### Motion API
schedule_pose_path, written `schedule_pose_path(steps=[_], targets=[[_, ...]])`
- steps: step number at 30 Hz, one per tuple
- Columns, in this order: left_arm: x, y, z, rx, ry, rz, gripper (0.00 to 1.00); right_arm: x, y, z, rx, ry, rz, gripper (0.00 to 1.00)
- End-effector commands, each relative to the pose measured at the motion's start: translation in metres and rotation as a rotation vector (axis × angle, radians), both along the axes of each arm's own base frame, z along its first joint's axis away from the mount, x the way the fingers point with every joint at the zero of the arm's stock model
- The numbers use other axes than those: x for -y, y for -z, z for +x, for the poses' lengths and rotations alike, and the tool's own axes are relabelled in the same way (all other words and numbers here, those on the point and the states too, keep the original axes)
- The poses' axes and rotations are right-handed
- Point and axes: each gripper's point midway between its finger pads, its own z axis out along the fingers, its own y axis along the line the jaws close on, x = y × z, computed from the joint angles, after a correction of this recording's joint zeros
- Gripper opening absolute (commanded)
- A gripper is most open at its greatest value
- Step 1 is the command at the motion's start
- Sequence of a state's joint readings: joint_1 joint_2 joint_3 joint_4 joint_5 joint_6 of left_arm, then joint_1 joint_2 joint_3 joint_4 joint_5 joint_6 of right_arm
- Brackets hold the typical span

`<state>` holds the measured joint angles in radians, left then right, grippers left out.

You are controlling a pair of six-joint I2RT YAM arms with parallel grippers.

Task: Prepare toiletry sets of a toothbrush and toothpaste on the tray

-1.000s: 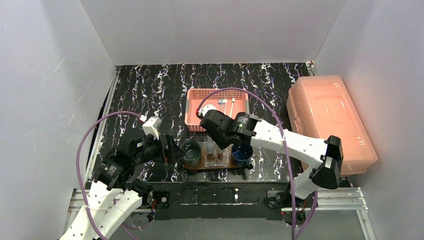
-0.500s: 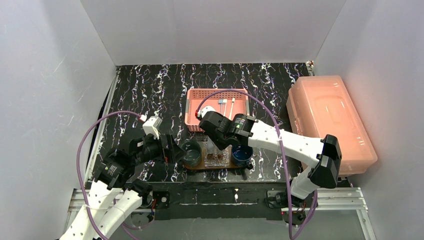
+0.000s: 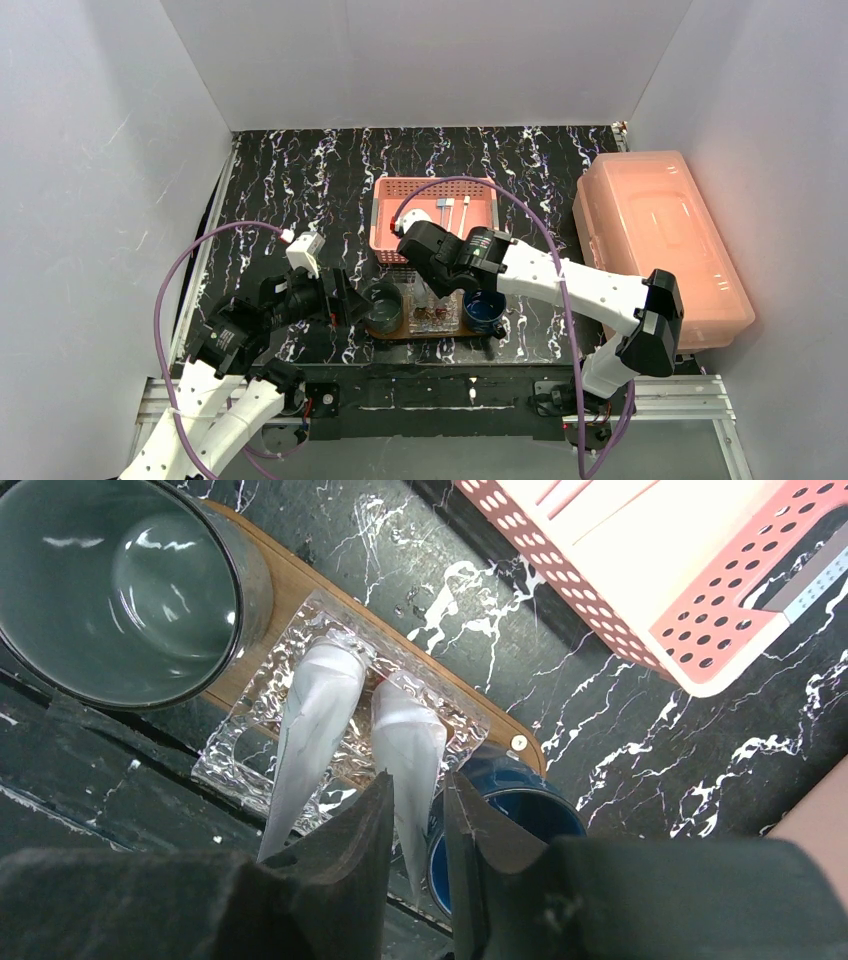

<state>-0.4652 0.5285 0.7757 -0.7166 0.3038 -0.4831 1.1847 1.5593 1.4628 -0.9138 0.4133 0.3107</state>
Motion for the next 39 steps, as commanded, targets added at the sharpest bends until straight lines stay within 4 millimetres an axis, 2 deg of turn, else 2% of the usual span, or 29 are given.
schedule_pose_path(steps=[1, 12, 20, 30, 39], targets=[[0.002, 0.003, -0.002, -0.007, 0.021, 0.002, 0.98, -0.005, -0.043, 0.011, 0.086, 0.027, 0.109, 0.34], [0.003, 0.005, -0.002, -0.016, 0.023, 0.004, 0.98, 0.0, -0.101, 0.025, 0.206, 0.079, 0.243, 0.42], [0.003, 0.006, -0.001, -0.02, 0.021, 0.006, 0.98, 0.001, -0.129, 0.043, 0.248, 0.087, 0.307, 0.46], [0.003, 0.006, -0.001, -0.022, 0.023, 0.01, 0.98, -0.004, -0.128, 0.084, 0.212, 0.103, 0.338, 0.48], [0.003, 0.005, -0.001, -0.017, 0.027, 0.008, 0.98, -0.001, -0.102, 0.12, 0.167, 0.143, 0.312, 0.48]])
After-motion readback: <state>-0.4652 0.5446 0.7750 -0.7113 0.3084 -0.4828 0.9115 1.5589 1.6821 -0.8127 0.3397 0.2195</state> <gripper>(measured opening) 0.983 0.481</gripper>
